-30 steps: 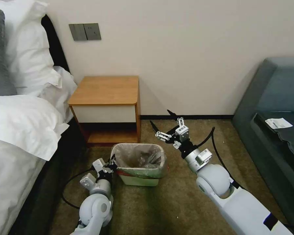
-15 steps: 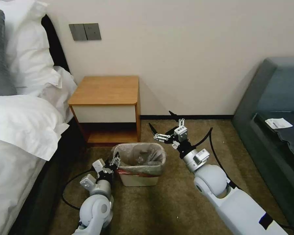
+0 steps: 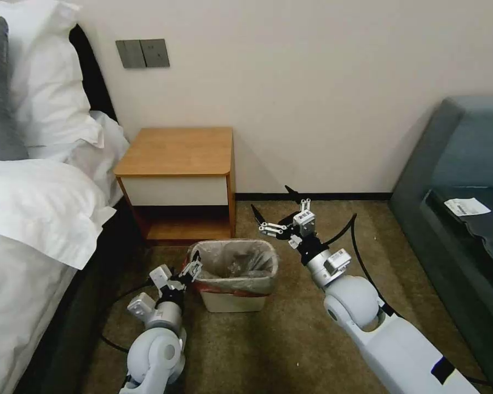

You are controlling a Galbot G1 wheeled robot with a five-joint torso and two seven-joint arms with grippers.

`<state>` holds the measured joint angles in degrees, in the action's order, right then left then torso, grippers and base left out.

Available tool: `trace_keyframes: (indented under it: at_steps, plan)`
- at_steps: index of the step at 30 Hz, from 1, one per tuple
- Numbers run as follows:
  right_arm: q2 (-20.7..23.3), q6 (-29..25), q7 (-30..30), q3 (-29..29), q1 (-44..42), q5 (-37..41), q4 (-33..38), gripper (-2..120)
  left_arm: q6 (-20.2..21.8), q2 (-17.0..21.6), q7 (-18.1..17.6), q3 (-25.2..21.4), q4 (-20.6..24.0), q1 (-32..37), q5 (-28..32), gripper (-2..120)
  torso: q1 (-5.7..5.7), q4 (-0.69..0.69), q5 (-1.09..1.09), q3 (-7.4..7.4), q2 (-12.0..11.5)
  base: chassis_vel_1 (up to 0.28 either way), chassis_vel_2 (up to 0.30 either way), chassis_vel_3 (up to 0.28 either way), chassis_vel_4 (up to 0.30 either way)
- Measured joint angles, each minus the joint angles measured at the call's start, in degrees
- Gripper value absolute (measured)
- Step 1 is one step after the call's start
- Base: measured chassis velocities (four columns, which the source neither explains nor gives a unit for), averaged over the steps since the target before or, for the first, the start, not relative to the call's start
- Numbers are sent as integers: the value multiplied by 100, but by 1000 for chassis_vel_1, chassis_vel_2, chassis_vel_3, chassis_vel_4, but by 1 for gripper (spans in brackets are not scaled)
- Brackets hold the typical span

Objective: Pick up the garbage bag from the table and place it over the trash can.

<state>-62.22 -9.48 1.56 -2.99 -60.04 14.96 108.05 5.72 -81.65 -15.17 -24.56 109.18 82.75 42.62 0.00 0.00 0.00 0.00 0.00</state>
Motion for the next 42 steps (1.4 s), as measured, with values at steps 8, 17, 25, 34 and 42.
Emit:
trace_keyframes:
  at_steps: [8,17,25,34,42]
  plan:
    - [-266,438,1321,-225,-346,-160,18,100,-1012,258,950,-310,-419,-373,-1263,100,0,0,0,0,0,0,0,0,0]
    - [-1041,-247,1554,-677,-849,-953,-841,100,-2979,576,1684,-413,-1790,-1024,-1961,100,0,-1,-1,0,0,0,0,0,0]
    - [-1507,-663,1353,-906,-969,-1358,-1224,100,-3240,569,1805,-373,-1927,-1077,-2008,100,0,0,-1,0,0,0,0,0,0]
    - [-1831,-893,1199,-1088,-1043,-1450,-1550,100,-3200,573,1869,-355,-1897,-1088,-2010,99,0,0,1,0,0,0,0,0,0]
    - [-1831,-896,1192,-1095,-1042,-1432,-1559,100,-3178,571,1855,-360,-1880,-1087,-2003,99,0,0,0,0,0,0,0,0,0]
